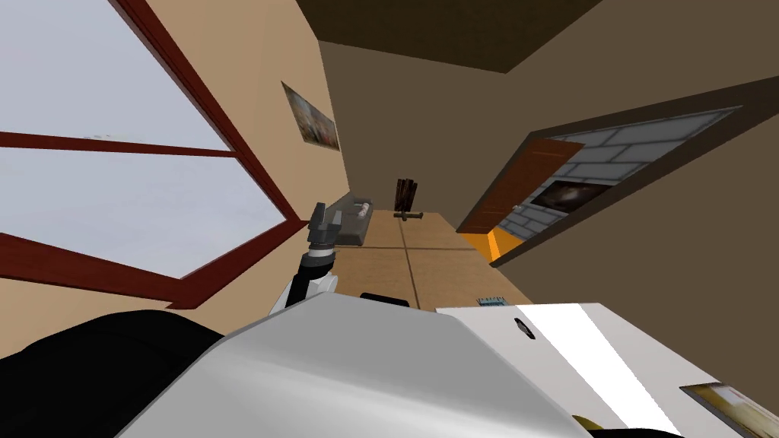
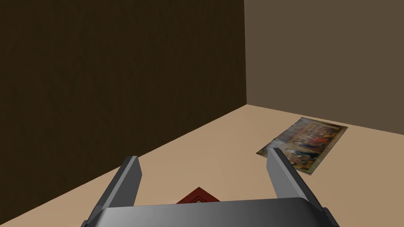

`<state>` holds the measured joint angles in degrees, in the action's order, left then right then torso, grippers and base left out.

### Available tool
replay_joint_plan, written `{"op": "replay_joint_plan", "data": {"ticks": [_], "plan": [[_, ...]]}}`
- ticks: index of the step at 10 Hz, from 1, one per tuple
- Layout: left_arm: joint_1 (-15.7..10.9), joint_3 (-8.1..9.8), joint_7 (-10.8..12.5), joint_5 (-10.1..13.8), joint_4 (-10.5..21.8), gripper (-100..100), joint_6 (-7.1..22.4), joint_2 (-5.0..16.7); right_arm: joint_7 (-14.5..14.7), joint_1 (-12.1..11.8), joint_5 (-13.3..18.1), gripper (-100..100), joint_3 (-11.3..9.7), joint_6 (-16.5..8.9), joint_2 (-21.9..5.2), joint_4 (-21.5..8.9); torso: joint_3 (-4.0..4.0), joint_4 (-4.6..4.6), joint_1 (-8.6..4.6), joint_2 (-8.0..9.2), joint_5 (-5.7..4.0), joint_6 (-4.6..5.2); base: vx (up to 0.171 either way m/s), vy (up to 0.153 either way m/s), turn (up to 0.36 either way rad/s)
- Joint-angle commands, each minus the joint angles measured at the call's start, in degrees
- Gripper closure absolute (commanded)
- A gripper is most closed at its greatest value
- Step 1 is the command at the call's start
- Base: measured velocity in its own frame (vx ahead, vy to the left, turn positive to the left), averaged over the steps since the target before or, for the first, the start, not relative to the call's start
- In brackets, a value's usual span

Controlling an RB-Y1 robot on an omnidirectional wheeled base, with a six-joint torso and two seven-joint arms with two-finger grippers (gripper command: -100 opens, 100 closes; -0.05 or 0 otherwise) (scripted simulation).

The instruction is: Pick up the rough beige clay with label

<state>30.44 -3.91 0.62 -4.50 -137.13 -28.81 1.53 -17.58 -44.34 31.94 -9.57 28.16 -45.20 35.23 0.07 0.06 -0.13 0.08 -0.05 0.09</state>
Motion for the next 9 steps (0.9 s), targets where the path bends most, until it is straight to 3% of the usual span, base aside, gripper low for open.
{"op": "replay_joint_plan", "data": {"ticks": [1, 2, 3, 6, 7, 9], "plan": [[0.0, 0.00, 0.0, 0.0, 0.0, 0, 0.0, 0.0, 0.6, -0.3, -2.9, -100, -0.3, -0.6, 0.3, 0.5, 0.00, 0.00, 0.00, 0.00, 0.00, 0.00, -0.018, -0.021, -0.014], [0.0, 0.00, 0.0, 0.0, 0.0, 0, 0.0, 0.0, 0.6, -0.3, -3.3, -100, -0.3, -0.6, 0.3, 0.5, -0.02, 0.00, 0.00, -0.04, -0.02, 0.03, 0.000, -0.003, -0.052], [0.0, 0.00, 0.0, 0.0, 0.0, 0, 0.0, 0.0, 3.4, -2.8, -5.6, -100, -1.7, -2.2, 1.8, 2.1, -0.05, -0.01, 0.05, -0.10, 0.00, 0.02, -0.028, -0.019, 0.330], [0.0, 0.00, 0.0, 0.0, 0.0, 0, 0.0, 0.0, 4.0, -2.8, -9.5, -100, -1.7, -2.2, 1.8, 2.1, -0.03, 0.02, -0.01, -0.08, -0.03, -0.01, -0.018, -0.019, 0.058], [0.0, 0.00, 0.0, 0.0, 0.0, 0, 0.0, 0.0, 6.8, -5.3, -11.8, -100, -3.1, -3.8, 3.3, 3.7, -0.05, 0.01, 0.05, -0.13, -0.01, -0.02, -0.028, -0.015, 0.331], [0.0, 0.00, 0.0, 0.0, 0.0, 0, 0.0, 0.0, 7.3, -5.3, -15.2, -100, -3.1, -3.8, 3.3, 3.7, -0.01, 0.03, -0.03, -0.04, -0.03, -0.03, -0.030, -0.024, 0.097]]}}
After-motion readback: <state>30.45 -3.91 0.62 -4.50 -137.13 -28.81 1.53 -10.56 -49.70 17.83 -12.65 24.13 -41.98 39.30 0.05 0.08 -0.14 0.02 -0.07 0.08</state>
